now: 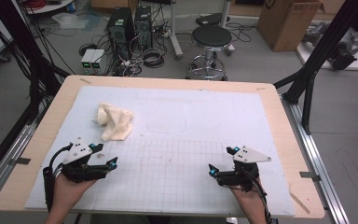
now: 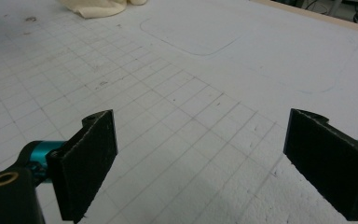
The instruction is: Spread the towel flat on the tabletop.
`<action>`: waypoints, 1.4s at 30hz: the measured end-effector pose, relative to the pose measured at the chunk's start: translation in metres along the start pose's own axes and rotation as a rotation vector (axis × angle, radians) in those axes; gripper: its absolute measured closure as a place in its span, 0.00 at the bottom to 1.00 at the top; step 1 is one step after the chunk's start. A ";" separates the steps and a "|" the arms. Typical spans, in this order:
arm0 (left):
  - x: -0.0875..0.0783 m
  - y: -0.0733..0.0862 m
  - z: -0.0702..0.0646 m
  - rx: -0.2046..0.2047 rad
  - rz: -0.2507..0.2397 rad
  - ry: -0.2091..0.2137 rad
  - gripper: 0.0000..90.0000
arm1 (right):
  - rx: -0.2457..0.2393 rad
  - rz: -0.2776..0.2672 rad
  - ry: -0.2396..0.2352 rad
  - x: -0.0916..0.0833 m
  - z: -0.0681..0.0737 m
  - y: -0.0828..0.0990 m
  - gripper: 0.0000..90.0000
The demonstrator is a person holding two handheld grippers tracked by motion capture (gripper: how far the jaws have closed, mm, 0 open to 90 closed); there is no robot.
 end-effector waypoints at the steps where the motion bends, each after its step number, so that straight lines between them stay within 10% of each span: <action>1: 0.002 -0.003 0.002 0.000 0.004 0.001 0.32 | -0.003 0.000 0.000 0.000 0.000 0.000 0.10; 21: 0.068 -0.063 0.070 -0.084 0.053 -0.124 0.39 | -0.015 -0.015 -0.004 0.003 0.000 -0.006 0.10; 32: 0.118 -0.041 0.092 -0.213 0.138 -0.190 0.41 | -0.016 -0.019 -0.014 0.003 0.000 -0.007 0.10; 42: 0.131 -0.026 0.107 -0.297 0.172 -0.210 0.68 | -0.019 -0.023 -0.024 0.003 0.001 -0.007 0.10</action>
Point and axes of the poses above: each handheld gripper's, and its own axes: x roughly forward along the jaws, y roughly out of its underside, z roughly to its left, the point moved 9 cm from there along x, roughly forward along the jaws, and after that the axes turned 7 degrees about -y, right-handed, at the moved point
